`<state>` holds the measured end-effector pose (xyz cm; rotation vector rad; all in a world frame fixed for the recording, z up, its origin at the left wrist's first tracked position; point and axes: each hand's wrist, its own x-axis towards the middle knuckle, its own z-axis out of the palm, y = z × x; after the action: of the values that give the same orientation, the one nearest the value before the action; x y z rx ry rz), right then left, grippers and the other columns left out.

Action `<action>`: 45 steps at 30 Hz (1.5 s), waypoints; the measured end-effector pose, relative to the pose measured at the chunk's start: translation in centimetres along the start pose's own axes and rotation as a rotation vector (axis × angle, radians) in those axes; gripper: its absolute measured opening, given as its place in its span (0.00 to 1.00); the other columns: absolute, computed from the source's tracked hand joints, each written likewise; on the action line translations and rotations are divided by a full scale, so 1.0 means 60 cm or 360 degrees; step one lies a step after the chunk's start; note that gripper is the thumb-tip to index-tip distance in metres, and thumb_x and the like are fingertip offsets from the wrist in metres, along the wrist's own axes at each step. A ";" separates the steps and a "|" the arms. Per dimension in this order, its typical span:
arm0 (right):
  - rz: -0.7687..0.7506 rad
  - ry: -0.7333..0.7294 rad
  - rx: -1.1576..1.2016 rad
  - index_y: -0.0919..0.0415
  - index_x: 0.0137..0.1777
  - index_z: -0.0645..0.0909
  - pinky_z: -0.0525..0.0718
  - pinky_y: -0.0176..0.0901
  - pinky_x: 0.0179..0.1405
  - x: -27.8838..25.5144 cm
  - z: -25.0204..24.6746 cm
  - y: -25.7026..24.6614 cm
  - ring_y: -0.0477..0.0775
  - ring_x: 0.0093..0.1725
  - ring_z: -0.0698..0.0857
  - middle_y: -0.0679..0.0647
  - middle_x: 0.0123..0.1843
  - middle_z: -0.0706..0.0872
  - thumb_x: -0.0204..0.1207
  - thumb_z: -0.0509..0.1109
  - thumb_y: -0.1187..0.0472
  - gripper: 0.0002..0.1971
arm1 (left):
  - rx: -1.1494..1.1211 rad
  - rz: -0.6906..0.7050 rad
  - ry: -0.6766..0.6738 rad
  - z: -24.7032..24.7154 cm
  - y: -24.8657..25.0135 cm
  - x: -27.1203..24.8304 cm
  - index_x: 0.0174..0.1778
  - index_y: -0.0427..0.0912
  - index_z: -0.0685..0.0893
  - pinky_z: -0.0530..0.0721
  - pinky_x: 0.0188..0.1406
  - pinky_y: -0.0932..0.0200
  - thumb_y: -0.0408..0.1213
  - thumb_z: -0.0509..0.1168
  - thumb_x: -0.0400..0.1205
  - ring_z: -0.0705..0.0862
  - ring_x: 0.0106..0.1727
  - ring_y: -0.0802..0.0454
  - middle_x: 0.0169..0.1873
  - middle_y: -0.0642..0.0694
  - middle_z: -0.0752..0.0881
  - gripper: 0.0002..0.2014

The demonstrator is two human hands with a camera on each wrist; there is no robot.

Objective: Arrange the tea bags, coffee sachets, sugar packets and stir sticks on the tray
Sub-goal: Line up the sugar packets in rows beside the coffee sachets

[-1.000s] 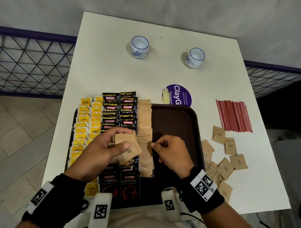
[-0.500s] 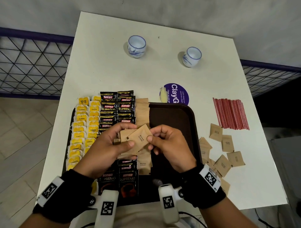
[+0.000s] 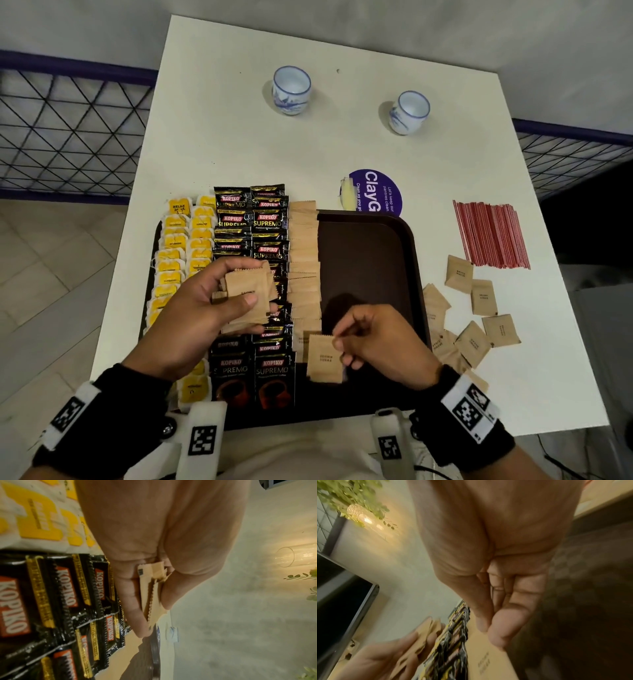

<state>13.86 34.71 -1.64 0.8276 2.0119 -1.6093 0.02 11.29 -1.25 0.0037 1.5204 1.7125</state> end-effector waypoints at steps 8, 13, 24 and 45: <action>0.0044 -0.0052 -0.0055 0.66 0.46 0.85 0.89 0.44 0.33 0.019 0.029 -0.001 0.55 0.32 0.89 0.57 0.35 0.89 0.77 0.74 0.72 0.02 | 0.0014 -0.0022 -0.0020 0.003 -0.001 0.007 0.67 0.47 0.84 0.93 0.42 0.44 0.20 0.65 0.83 0.92 0.54 0.33 0.60 0.35 0.89 0.21; 0.0037 -0.0008 -0.0079 0.61 0.43 0.84 0.91 0.48 0.34 0.027 0.036 -0.011 0.54 0.31 0.90 0.56 0.33 0.88 0.77 0.75 0.70 0.05 | 0.0001 -0.0030 -0.0043 0.005 0.005 0.010 0.65 0.47 0.85 0.94 0.41 0.45 0.20 0.65 0.83 0.93 0.54 0.33 0.59 0.35 0.90 0.21; 0.0038 0.0109 -0.0091 0.64 0.46 0.80 0.90 0.50 0.35 0.031 0.041 -0.026 0.59 0.33 0.92 0.66 0.39 0.90 0.76 0.76 0.68 0.06 | -0.0008 -0.0039 -0.0064 0.008 0.008 0.015 0.65 0.46 0.85 0.93 0.40 0.47 0.20 0.65 0.82 0.93 0.53 0.33 0.59 0.33 0.89 0.20; -0.0043 0.0309 -0.0084 0.62 0.44 0.81 0.89 0.50 0.29 0.035 0.026 -0.036 0.58 0.29 0.90 0.54 0.29 0.87 0.75 0.78 0.63 0.08 | -0.0015 -0.0030 -0.0094 0.028 0.004 0.016 0.62 0.49 0.86 0.94 0.42 0.44 0.21 0.67 0.82 0.93 0.53 0.35 0.58 0.38 0.90 0.20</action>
<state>10.79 33.25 -1.82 0.9736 2.1969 -1.5343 0.08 13.21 -1.09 0.0350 1.4651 1.6902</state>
